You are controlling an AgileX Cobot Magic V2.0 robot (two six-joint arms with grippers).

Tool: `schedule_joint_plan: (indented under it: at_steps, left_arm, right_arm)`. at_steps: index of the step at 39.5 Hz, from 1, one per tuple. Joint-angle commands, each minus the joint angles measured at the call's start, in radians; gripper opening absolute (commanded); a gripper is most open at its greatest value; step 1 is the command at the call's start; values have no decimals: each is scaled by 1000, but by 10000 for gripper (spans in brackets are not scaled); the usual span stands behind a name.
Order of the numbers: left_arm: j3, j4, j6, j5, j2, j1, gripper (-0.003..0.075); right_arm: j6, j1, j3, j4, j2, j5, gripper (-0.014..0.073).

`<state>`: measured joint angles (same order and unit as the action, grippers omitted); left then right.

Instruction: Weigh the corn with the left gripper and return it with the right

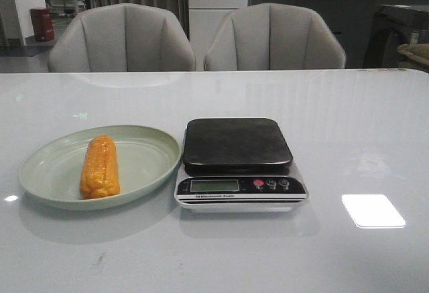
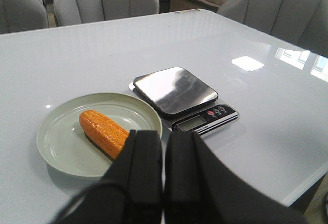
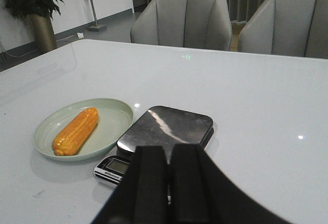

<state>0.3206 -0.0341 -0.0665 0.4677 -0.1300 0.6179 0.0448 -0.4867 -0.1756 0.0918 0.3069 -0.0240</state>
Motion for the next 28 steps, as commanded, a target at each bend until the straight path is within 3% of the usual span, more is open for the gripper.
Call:
schedule_joint_plan:
  at_steps: [1,10,16,22,28]
  left_arm:
    - [24,-4,-2,-86,-7,4,121]
    - [-38,8,-2,-148,-7,-49,121]
    - [-117,8,-2,-286,-7,-254,121]
    - [-159,10,-2,-292,1,-451,121]
    - [-211,10,-2,-318,74,-568,121]
  right_arm:
    - [-9,2,-27,-10,3,83,169]
    - [-9,2,-27,-10,3,83,169]
    - [-9,2,-27,-10,3,83,169]
    - [-9,2,-27,-10,3,83,169]
    - [-9,2,-27,-10,3,83,169]
